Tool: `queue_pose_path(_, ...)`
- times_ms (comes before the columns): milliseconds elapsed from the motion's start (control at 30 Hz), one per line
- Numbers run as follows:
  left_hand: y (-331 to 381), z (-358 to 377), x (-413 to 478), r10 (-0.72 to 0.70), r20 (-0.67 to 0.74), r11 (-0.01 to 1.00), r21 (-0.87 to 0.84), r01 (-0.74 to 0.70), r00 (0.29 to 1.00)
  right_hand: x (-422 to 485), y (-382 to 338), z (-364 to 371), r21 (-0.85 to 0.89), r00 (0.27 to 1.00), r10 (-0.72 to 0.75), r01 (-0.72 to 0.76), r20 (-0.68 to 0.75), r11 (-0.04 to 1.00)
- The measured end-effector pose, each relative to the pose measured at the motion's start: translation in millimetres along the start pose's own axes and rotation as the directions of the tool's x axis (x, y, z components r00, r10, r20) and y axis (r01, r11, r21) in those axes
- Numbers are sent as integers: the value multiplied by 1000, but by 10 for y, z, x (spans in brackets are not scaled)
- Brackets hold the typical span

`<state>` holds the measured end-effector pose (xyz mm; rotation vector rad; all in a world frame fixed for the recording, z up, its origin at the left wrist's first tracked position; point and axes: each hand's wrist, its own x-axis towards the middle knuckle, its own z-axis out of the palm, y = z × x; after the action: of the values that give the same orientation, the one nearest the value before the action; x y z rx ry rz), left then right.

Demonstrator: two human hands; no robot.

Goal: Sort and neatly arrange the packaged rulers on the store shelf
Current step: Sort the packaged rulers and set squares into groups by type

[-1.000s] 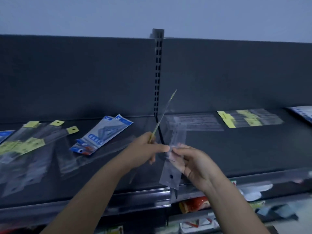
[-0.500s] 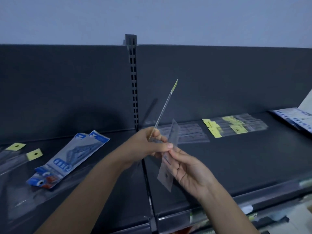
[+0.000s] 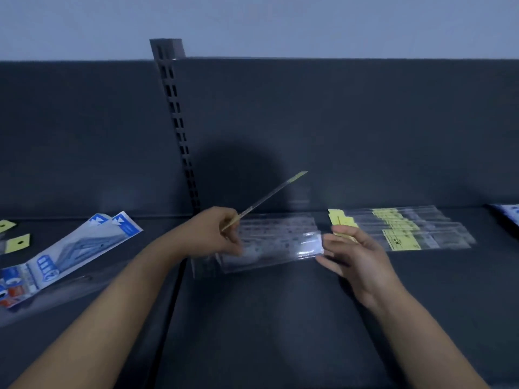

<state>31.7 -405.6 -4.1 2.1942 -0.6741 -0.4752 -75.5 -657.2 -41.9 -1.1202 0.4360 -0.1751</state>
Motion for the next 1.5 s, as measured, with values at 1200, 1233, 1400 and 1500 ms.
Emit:
queue_pose_path(1200,1606,1739,804,295,-10,954,-56,-295,955,-73,-740,-1414,1,991,-133,133,-18,991)
queue_pose_path(1233,1706,1858,849,268,-59,950,-150,-274,961,-54,-746,-1487,-81,996,-62,67,63,995)
queue_pose_path(1400,2128,2419,1028,13,-280,737,-646,-199,960,-6,-818,-1945,-154,953,114,-72,282,985)
queue_pose_path(1500,2276,2560,1073,-117,-342,551,-804,-226,933,22,-971,-2189,-209,942,-47,122,332,970)
